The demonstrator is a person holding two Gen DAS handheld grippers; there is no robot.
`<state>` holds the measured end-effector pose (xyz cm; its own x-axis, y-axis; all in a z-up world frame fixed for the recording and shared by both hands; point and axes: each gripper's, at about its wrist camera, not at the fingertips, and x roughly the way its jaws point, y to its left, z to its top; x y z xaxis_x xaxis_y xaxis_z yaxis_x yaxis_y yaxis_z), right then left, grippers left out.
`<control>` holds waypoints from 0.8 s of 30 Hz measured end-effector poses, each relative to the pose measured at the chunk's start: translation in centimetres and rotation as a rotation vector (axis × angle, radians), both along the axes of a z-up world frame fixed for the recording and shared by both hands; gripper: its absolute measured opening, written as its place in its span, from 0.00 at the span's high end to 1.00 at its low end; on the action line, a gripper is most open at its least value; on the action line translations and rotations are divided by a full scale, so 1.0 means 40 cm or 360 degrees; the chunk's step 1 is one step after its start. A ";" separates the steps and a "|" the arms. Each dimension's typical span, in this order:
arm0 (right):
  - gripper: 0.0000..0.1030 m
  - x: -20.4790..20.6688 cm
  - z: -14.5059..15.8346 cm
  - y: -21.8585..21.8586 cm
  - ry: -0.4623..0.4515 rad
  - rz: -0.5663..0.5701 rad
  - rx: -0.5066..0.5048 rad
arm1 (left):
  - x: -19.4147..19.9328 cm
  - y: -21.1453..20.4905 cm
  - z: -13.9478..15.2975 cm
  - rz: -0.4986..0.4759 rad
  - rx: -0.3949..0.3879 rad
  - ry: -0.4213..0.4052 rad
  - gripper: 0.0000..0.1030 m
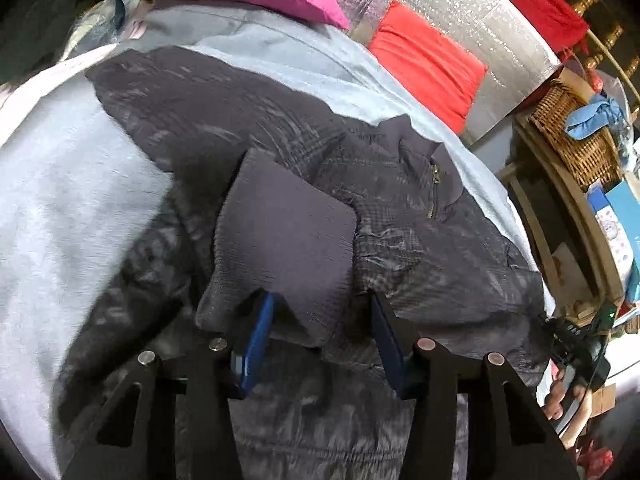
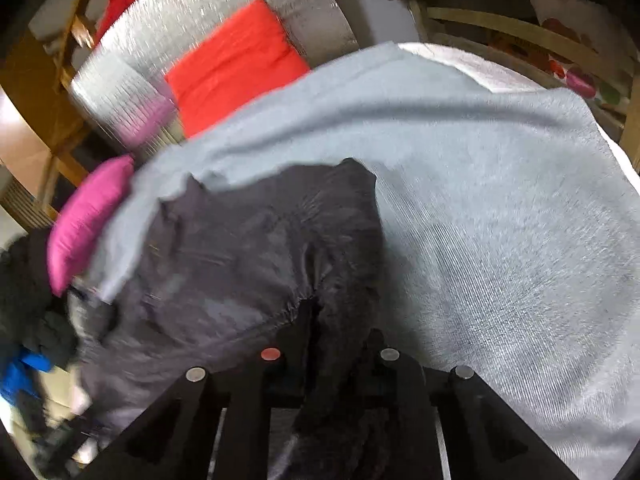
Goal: Fold large clothes
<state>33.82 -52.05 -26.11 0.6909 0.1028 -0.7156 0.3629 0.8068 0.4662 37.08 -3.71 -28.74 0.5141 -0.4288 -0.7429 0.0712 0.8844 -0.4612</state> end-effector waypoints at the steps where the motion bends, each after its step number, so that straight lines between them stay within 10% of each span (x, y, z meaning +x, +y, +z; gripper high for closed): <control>1: 0.79 -0.016 0.015 -0.011 -0.0019 -0.0030 0.0010 | -0.011 0.014 0.013 0.0014 0.0024 -0.0028 0.51; 5: 0.72 -0.092 0.076 -0.026 -0.0162 -0.0102 0.0034 | -0.054 0.109 0.050 0.0056 -0.0027 -0.0067 0.51; 9: 0.13 -0.151 0.155 0.044 -0.0449 -0.0085 0.0020 | -0.073 0.260 0.076 0.0308 -0.0116 -0.0140 0.36; 14: 0.14 -0.116 0.176 0.266 -0.0526 0.0321 -0.0180 | -0.005 0.402 0.045 0.0647 -0.0300 -0.0080 0.28; 19: 0.53 -0.030 0.089 0.456 -0.0312 0.0669 -0.0218 | 0.141 0.426 -0.011 0.0658 -0.0505 0.0020 0.24; 24: 0.57 0.030 0.002 0.524 -0.0156 0.0780 -0.0271 | 0.248 0.405 -0.072 0.0651 -0.0613 0.0088 0.24</control>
